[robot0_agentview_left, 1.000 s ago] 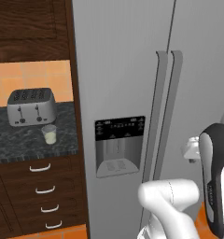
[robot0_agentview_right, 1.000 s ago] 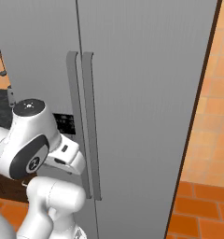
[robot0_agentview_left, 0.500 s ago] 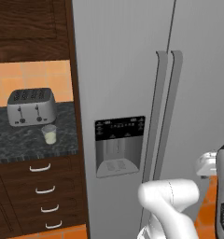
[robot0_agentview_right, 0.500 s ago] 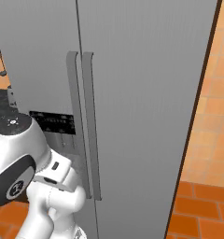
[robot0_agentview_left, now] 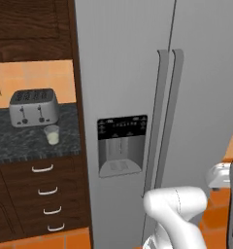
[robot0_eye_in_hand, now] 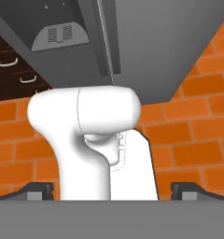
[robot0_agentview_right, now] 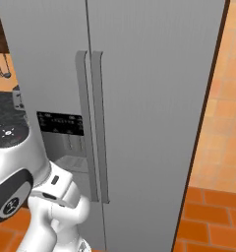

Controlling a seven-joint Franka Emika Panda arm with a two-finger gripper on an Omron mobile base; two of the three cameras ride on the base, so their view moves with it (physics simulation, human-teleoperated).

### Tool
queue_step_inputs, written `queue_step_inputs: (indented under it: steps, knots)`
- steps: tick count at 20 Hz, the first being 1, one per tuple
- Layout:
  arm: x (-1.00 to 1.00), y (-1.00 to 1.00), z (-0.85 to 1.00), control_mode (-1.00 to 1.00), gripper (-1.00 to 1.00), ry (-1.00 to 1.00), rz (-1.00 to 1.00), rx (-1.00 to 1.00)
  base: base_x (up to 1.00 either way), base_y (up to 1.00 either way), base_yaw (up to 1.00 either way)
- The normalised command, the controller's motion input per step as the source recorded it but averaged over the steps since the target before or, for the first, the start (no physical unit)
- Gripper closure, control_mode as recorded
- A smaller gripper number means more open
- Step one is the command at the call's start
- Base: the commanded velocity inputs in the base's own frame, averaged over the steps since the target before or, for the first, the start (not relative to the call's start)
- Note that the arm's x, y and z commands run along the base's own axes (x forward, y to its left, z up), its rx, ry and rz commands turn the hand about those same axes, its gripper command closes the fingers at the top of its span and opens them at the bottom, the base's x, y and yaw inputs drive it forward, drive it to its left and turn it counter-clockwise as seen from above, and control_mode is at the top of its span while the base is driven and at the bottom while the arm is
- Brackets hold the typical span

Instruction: Grab a lemon wedge from the fridge and one ice cube from the ice bowl, and put them in the glass of lemonade.

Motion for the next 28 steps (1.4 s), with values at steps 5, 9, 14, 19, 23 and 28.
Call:
queue_step_inputs:
  steps: [5, 9, 14, 19, 23, 28]
  knots:
    - [0.0, 0.0, 0.0, 1.0, -1.0, 0.0, 0.0, 0.0, -0.85, -0.07, 0.01]
    - [0.0, 0.0, 0.0, 1.0, -1.0, 0.0, 0.0, 0.0, -0.7, 0.0, 0.0]
    - [0.0, 0.0, 0.0, 1.0, -1.0, 0.0, 0.0, 0.0, -0.26, 0.17, 0.0]
    - [0.37, 0.28, -0.03, -1.0, -1.0, -0.02, 0.02, 0.0, 0.0, 0.0, 0.0]
    - [0.32, 0.38, 0.0, -1.0, -1.0, -0.03, 0.13, 0.0, 0.0, 0.0, 0.0]
    - [0.61, 0.33, -0.09, -1.0, -1.0, -0.15, 0.21, 0.0, 0.0, 0.0, 0.0]
